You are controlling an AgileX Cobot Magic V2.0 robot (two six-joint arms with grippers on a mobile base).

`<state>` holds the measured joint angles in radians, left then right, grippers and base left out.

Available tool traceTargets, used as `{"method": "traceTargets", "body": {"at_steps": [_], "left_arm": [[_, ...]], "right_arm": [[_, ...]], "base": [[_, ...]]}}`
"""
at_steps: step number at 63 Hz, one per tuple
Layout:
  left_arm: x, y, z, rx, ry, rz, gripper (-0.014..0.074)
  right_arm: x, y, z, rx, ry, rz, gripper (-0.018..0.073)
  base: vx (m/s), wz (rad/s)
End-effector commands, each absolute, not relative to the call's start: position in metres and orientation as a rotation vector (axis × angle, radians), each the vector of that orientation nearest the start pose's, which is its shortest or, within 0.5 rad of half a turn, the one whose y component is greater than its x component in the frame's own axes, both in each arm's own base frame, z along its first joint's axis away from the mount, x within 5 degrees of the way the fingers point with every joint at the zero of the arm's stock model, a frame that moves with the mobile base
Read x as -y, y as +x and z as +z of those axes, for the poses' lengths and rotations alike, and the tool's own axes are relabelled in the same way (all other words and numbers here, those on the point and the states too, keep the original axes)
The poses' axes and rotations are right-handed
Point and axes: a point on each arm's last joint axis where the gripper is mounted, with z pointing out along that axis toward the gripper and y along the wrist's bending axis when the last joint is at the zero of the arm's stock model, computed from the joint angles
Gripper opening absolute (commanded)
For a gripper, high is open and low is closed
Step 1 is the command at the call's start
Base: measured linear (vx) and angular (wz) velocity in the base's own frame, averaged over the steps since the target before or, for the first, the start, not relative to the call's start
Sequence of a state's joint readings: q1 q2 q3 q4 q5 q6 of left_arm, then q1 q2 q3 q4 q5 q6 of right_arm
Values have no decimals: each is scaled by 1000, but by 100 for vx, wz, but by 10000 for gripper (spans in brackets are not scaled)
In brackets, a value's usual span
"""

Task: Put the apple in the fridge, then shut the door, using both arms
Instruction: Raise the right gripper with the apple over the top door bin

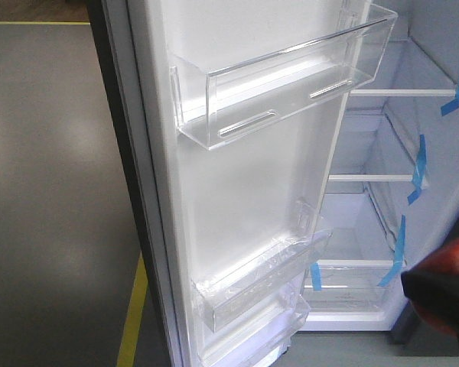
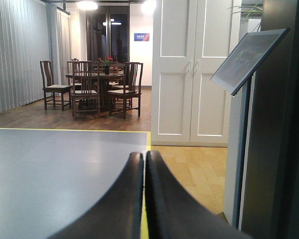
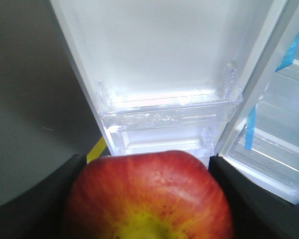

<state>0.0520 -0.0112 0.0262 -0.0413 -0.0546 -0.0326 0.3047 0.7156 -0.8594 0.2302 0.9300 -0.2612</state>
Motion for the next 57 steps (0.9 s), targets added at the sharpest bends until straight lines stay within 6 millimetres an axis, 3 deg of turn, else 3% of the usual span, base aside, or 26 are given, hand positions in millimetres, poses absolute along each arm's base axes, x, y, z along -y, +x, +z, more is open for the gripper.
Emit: {"method": "traceTargets", "body": {"at_steps": [1, 31, 46, 57], "left_arm": [[-3, 55, 208, -1378, -102, -29, -6], [-3, 55, 208, -1378, -102, -29, -6], [-3, 55, 208, -1378, -102, -29, -6], [-3, 55, 208, -1378, -102, -29, -6]], "right_arm": [[-56, 130, 389, -2080, -537, 280, 379], [-76, 209, 488, -1859, -500, 218, 379], [-87, 244, 523, -1762, -477, 226, 379], [-96, 272, 533, -1714, -460, 228, 379]], "base": [[0, 0], [0, 0], [0, 0], [0, 0]]}}
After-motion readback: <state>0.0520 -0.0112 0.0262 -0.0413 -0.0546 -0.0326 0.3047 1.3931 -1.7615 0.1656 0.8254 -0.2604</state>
